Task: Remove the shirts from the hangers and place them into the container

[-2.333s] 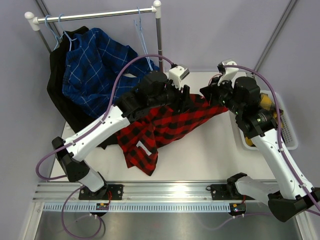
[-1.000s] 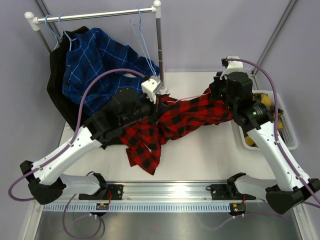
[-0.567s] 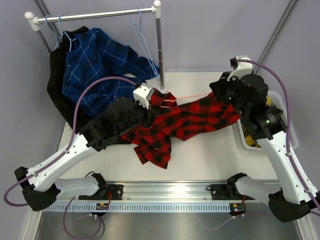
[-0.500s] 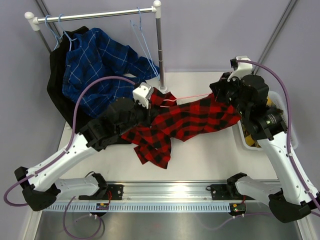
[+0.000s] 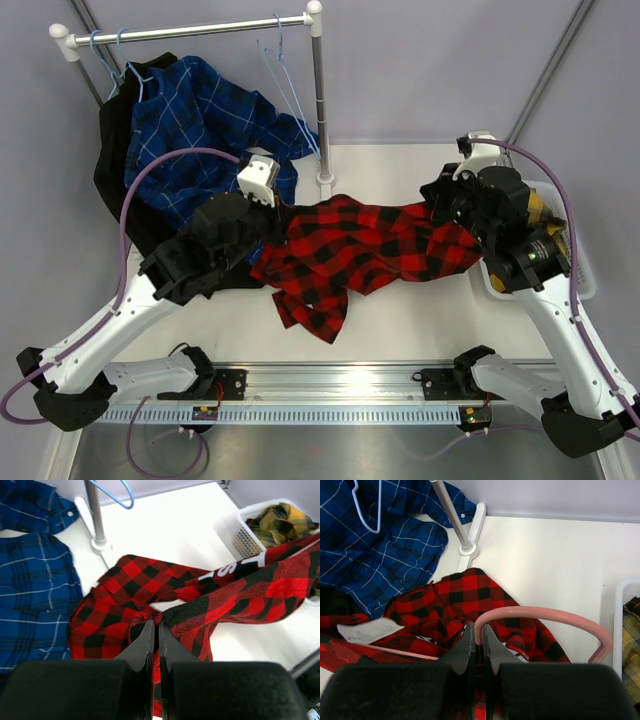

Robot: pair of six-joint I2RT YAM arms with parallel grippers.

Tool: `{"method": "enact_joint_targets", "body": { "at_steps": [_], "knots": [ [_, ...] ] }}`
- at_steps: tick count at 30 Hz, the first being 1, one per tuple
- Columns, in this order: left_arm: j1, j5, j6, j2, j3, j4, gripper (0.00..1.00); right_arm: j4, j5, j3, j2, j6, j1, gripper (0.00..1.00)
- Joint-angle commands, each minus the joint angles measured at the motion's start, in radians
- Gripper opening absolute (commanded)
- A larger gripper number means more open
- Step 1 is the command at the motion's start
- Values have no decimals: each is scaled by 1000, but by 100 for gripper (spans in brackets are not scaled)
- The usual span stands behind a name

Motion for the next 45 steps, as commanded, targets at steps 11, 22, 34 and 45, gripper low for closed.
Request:
{"method": "enact_joint_targets", "body": {
  "at_steps": [11,22,34,45],
  "knots": [
    [-102,278,-83,-44,-153,199,0,61,147,148,48,78,-14,0],
    [-53,207,57,-10,25,83,98,101,-129,23,-22,-31,-13,0],
    [-28,454,175,132,222,-66,89,98,-252,-1,-19,-76,-13,0],
    [-31,661,120,281,263,-66,68,135,-295,50,50,-83,12,0]
  ]
}}
